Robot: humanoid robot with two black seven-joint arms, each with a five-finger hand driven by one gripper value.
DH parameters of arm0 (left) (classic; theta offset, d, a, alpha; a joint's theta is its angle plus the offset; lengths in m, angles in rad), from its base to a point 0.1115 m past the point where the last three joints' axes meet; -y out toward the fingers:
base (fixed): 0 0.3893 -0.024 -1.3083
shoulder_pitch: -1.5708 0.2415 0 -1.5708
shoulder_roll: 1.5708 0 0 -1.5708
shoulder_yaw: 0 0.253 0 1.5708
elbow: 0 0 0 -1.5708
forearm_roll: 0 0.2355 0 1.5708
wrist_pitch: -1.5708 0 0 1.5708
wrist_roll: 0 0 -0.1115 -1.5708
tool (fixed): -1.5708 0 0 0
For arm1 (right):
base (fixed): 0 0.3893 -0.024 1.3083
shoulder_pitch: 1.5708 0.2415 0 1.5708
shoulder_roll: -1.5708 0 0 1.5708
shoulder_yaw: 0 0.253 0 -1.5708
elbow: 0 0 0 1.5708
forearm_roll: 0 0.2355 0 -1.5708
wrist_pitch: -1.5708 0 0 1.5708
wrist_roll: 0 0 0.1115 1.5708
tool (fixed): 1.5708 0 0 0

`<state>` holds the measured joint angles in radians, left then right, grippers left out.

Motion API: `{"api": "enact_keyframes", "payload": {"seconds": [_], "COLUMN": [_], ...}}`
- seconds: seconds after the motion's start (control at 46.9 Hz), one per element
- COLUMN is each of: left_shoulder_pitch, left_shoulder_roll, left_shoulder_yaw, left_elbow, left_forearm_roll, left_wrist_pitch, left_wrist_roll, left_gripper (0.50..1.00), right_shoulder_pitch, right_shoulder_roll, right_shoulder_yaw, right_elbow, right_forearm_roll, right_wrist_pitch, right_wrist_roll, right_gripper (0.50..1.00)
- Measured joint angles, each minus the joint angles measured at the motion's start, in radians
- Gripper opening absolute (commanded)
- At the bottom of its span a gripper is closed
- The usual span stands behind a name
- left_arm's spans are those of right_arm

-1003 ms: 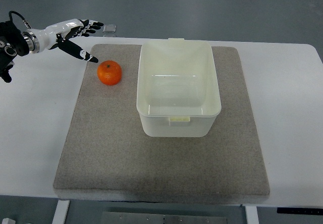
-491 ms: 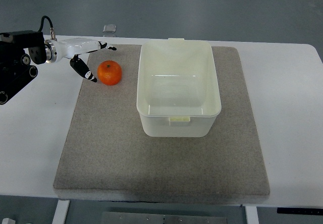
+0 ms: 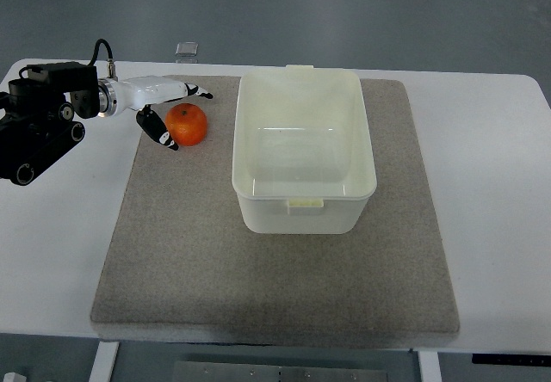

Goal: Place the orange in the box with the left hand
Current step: 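Close the left hand's fingers around the orange tangerine, then lift the tangerine with the left hand and carry it over the box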

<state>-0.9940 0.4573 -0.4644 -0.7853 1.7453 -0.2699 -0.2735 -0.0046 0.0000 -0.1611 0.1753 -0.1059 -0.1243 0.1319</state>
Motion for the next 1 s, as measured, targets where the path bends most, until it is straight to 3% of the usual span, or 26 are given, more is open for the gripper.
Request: {"api": "enact_keyframes", "payload": {"seconds": [0.149, 0.235, 0.363, 0.768, 1.003], "left_shoulder_pitch": [0.000, 0.000, -0.005, -0.162, -0.258], "left_shoulder_roll": [-0.002, -0.004, -0.008, 0.073, 0.176], "left_shoulder_yaw": [0.018, 0.024, 0.024, 0.015, 0.012], "left_elbow": [0.000, 0.000, 0.001, -0.029, -0.201], "left_forearm_roll": [0.003, 0.005, 0.011, -0.003, -0.079], "left_wrist_pitch": [0.000, 0.000, 0.000, -0.015, -0.077], "left_wrist_roll": [0.006, 0.015, 0.020, 0.016, -0.014], "left_gripper": [0.806, 0.701, 0.500, 0.500, 0.500], "right_shoulder_pitch": [0.000, 0.000, 0.000, 0.000, 0.000], "right_shoulder_roll": [0.000, 0.000, 0.000, 0.000, 0.000], "right_shoulder_yaw": [0.000, 0.000, -0.001, 0.000, 0.000], "right_elbow": [0.000, 0.000, 0.000, 0.000, -0.001], "right_forearm_roll": [0.000, 0.000, 0.000, 0.000, 0.000], "right_wrist_pitch": [0.000, 0.000, 0.000, 0.000, 0.000], "right_wrist_roll": [0.000, 0.000, 0.000, 0.000, 0.000], "right_gripper": [0.932, 0.932, 0.932, 0.932, 0.932]}}
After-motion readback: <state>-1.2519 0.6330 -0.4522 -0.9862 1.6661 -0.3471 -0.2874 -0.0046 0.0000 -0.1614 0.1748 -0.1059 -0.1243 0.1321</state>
